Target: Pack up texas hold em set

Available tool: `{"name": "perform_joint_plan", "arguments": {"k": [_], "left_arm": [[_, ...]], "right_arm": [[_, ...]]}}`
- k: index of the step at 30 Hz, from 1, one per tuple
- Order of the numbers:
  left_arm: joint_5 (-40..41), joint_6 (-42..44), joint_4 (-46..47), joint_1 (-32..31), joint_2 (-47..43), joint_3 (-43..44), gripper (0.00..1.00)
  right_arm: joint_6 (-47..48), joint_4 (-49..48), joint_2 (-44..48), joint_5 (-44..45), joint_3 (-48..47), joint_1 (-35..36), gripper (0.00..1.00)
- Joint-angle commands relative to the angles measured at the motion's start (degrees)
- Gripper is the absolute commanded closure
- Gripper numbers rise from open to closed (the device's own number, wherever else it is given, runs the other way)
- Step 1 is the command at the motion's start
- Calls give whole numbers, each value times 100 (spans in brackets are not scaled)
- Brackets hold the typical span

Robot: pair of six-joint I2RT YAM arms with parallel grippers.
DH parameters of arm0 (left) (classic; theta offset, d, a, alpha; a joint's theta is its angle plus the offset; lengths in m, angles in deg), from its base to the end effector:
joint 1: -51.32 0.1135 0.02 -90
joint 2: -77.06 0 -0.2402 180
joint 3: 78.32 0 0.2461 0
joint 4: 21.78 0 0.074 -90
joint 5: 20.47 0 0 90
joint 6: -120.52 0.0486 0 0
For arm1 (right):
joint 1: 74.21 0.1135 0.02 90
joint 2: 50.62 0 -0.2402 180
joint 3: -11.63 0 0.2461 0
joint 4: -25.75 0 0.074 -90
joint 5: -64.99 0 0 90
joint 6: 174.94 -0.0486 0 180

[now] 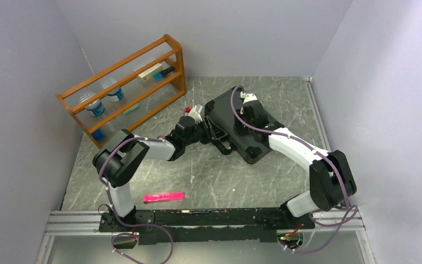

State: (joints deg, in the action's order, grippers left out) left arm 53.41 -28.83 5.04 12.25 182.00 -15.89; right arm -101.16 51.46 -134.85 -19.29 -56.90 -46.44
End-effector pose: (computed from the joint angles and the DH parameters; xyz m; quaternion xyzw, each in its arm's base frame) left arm 0.2862 -0.2497 0.1466 -0.0556 0.7917 -0.5258 0.3061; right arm 0.2894 0.1469 0.2050 -0.0712 0.9077 0.1117 0.3980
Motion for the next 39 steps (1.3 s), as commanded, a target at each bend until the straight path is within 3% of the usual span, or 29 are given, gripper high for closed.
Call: {"name": "perform_joint_plan", "arguments": {"k": [1,7,15,19,29,39], "left_arm": [[188,328,-193,-35,-229,-53,53],[341,509,-726,-55,-31,254,71],[555,810,-1594,-182,520,1047,83],[973,991,-2218,-253,695,1400,94],[1244,1186,-2624,-333,746,1503,95],[1288,1369,-2638,-346,172,1300,91]], "right_arm": [[-150,1335,-287,-119,440,-85,63],[-182,1315,-288,-161,433,-122,63],[-223,1310,-235,-154,375,-231,64],[-238,1314,-234,-167,329,-250,64],[-217,1311,-282,-162,263,-296,64],[-243,1314,-293,-159,239,-311,64]]}}
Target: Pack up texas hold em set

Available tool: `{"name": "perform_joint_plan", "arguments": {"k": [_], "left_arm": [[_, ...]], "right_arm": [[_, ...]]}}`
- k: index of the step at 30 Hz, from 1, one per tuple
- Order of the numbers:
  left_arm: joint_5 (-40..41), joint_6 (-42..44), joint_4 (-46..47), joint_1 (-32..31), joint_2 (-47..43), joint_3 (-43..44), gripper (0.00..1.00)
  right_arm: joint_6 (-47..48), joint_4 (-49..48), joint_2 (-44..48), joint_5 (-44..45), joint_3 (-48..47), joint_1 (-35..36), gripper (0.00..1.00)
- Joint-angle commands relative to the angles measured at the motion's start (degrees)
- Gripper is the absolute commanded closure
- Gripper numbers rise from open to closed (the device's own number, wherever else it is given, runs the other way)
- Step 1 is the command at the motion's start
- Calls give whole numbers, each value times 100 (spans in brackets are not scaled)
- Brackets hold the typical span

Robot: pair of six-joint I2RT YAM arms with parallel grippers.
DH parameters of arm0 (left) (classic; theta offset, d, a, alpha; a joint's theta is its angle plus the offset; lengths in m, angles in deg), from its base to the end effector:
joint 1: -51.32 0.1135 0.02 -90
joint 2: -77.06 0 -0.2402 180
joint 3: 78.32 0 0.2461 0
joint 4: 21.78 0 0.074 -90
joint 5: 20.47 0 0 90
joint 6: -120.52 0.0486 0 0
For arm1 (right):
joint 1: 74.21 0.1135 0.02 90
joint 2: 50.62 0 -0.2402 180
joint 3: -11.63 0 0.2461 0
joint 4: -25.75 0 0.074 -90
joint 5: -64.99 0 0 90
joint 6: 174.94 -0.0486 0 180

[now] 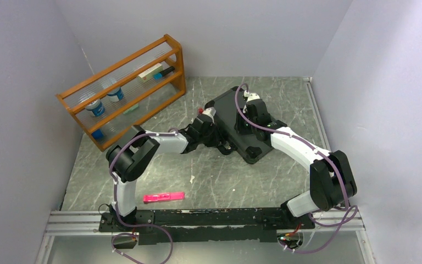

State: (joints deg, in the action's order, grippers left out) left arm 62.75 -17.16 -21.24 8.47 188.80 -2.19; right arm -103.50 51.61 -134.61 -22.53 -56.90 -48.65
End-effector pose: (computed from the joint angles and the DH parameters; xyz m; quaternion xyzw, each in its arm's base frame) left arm 0.2960 -0.2824 0.1231 -0.0101 0.8861 -0.3640 0.2868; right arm 0.2933 0.1379 0.2059 -0.0467 0.9097 0.1365 0.3893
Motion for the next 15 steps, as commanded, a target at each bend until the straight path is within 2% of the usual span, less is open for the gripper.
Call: {"name": "perform_joint_plan", "arguments": {"k": [1,6,10,15], "left_arm": [[361,190,-11,37,-602,-124,91],[657,296,-201,-52,-952,-327,82],[904,351,-488,-60,-853,-151,75],[1020,332,-761,-69,-555,145,79]], "right_arm": [[-13,1300,-312,161,232,-99,64],[90,1243,-164,-97,155,-110,58],[106,1305,-156,-44,-101,-132,55],[91,1372,-210,16,-378,-181,55]]}}
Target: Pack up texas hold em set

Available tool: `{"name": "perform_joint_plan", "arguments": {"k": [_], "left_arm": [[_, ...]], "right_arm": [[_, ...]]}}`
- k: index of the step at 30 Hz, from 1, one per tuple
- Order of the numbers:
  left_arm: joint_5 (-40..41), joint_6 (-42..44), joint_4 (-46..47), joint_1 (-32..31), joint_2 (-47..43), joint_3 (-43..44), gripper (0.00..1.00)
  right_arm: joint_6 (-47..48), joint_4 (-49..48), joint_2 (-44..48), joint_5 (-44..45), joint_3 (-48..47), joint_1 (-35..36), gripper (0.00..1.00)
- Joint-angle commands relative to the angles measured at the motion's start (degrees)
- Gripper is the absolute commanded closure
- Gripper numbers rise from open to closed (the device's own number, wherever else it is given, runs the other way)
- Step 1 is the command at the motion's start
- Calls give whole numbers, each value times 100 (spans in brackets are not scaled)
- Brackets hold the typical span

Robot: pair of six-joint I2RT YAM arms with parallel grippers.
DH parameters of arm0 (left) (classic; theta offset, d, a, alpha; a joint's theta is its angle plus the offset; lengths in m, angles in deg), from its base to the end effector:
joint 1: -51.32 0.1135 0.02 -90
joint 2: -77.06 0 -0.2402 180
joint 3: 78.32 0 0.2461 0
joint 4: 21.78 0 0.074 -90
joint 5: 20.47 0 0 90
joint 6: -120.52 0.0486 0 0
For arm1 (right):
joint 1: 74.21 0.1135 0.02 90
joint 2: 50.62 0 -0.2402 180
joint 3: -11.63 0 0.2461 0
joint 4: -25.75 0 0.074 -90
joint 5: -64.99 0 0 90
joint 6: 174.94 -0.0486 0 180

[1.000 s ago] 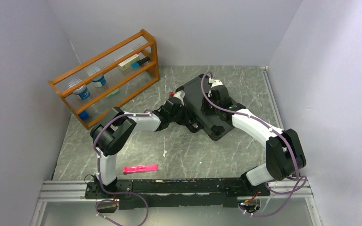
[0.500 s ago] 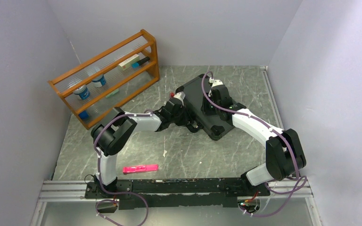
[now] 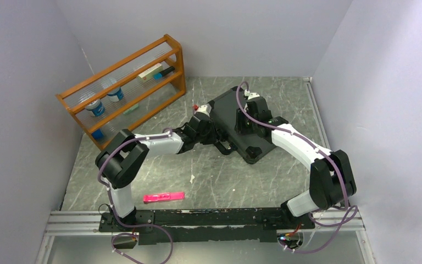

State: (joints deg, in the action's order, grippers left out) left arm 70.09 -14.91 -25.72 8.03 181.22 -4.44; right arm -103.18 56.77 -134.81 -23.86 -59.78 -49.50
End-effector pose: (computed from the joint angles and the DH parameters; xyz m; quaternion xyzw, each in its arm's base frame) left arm 0.2861 -0.2689 0.1534 -0.0188 0.8836 -0.3240 0.3375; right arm 0.2949 0.1346 0.2132 -0.0480 0.9185 0.1350 0.3685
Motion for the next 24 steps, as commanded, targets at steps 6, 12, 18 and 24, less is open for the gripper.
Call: {"name": "perform_joint_plan", "arguments": {"k": [6,12,18,24], "left_arm": [[58,199,-298,-25,592,725,77],[-12,146,-305,-23,754,706,83],[-12,176,-370,-37,803,630,90],[-199,253,-433,-113,977,625,94]], "right_arm": [[84,862,-209,195,-149,-126,49],[93,864,-172,202,-315,-218,47],[120,984,-319,375,-881,-411,45],[49,729,-516,425,-1279,-922,32]]}}
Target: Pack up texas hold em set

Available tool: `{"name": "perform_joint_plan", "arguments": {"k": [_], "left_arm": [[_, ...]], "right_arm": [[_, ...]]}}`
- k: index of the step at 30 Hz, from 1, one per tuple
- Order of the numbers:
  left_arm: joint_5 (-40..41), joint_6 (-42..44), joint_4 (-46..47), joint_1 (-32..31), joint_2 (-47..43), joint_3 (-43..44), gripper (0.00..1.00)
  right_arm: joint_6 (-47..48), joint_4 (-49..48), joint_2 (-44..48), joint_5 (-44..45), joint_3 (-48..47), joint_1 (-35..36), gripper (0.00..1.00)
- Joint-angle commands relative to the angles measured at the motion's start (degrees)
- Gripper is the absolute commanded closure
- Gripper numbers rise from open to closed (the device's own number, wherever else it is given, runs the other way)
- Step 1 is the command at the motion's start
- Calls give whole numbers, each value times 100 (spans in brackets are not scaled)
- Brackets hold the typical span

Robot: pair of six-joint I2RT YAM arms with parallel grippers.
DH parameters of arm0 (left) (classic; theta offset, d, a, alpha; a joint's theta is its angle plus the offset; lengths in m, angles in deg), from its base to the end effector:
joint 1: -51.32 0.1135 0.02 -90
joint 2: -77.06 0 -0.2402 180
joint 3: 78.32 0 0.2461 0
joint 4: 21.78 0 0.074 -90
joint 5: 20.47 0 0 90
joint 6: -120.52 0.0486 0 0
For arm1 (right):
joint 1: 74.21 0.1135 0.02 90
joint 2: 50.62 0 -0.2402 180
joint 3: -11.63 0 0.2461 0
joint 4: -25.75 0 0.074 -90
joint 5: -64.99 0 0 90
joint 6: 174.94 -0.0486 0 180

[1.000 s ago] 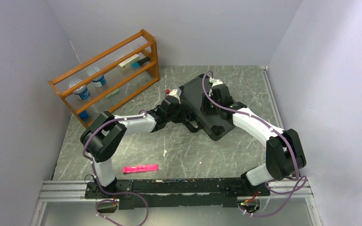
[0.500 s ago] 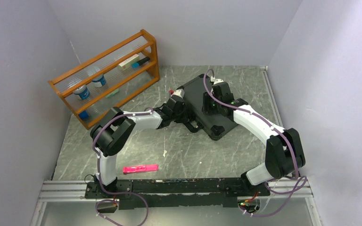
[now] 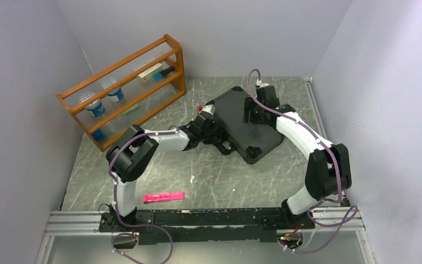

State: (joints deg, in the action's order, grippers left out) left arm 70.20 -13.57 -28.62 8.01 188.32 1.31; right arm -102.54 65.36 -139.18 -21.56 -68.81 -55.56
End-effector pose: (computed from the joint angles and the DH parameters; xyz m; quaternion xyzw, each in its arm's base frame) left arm 0.3006 -0.2826 0.1320 -0.0087 0.9005 -0.2965 0.3179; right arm 0.3231 0.1060 0.2282 0.0023 0.9324 0.0854 0.3513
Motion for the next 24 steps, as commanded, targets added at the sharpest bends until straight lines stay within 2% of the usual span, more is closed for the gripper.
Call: {"name": "perform_joint_plan", "arguments": {"k": [1,7,12,24], "left_arm": [[-233,135,-126,-112,284,36,95],[-183,238,-193,-177,397,53,95],[-85,324,-237,-230,492,75,95],[89,467,-208,-299,774,163,95]], "right_arm": [[-24,-219,-75,164,-388,-404,30],[-32,-474,-230,156,-514,-839,21],[-4,-588,-506,-129,-534,-1222,19],[257,-687,-1068,-1994,-249,-1730,19]]}}
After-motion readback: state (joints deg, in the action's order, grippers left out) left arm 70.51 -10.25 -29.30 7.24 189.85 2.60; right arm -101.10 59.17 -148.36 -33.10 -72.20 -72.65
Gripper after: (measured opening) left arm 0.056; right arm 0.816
